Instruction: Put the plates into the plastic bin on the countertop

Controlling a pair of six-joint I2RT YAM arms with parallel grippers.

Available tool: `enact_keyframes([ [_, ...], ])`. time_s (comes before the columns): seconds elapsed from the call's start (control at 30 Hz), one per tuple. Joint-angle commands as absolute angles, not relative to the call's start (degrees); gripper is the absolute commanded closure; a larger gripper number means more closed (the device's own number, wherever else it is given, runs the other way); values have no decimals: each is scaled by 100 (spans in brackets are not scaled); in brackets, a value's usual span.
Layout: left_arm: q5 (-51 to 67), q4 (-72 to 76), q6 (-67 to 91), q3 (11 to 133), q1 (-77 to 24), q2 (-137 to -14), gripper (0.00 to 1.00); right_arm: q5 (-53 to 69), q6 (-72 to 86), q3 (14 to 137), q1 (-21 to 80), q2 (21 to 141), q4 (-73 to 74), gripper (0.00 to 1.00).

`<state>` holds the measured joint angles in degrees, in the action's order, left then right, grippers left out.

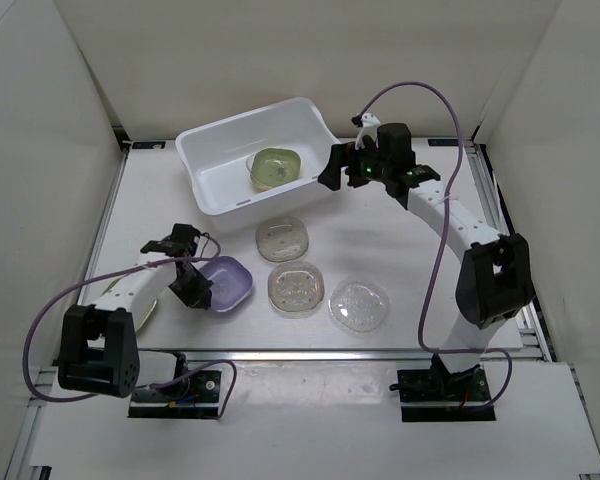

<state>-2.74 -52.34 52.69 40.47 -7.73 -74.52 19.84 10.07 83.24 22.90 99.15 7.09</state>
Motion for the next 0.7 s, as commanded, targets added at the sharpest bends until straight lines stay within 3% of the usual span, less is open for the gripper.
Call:
enact_keyframes([
  [0.0,-913,-5308,5484,4543,-844,-7278,90,1934,984,8482,2215,9703,598,1],
  [0.2,-1949,-6239,5213,5797,-896,-6752,90,1872,879,8376,1996,9580,633,1],
  [0.47,-1899,-6154,3429,7926,-888,-6644,91,2109,721,8437,1688,9632,668,1],
  [0.67,-1196,-5116,2278,9349,-888,-8136,90,2312,528,9007,1512,10071,773,1],
])
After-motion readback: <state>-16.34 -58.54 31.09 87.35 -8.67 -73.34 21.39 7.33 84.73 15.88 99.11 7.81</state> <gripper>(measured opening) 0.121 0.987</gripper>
